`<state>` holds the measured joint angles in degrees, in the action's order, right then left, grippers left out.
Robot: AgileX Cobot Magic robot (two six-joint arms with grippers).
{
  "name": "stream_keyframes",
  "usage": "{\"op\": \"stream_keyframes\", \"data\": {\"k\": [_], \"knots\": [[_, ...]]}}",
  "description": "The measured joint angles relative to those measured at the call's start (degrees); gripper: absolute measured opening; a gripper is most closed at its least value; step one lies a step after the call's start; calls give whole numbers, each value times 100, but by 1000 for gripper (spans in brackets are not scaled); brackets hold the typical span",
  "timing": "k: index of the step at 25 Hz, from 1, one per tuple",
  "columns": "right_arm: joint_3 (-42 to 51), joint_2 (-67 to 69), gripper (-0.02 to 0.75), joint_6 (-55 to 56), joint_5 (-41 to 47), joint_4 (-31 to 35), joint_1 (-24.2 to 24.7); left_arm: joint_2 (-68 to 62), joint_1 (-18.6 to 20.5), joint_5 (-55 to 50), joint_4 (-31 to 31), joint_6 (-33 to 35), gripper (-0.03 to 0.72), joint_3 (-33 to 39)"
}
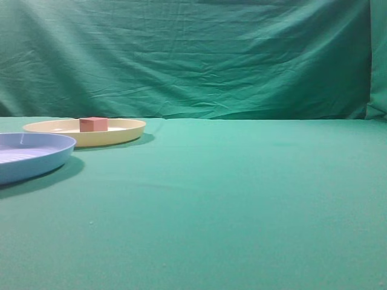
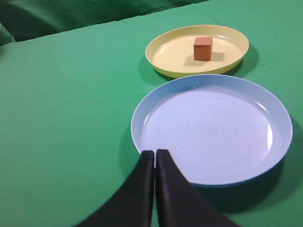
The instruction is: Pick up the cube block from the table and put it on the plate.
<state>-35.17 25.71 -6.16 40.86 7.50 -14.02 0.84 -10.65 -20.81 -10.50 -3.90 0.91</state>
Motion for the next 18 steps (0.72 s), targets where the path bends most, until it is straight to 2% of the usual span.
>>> {"op": "stream_keyframes", "data": {"k": [8,14,18], "knots": [[1958,-1643,0,0,-1098,-319,1096,0,0,0,0,0,0,0],[3289,-2594,0,-10,-1504,-356,1181,0,0,0,0,0,0,0],[3623,-2632,0,-10,-1704,-356,1124,0,0,0,0,0,0,0]]}}
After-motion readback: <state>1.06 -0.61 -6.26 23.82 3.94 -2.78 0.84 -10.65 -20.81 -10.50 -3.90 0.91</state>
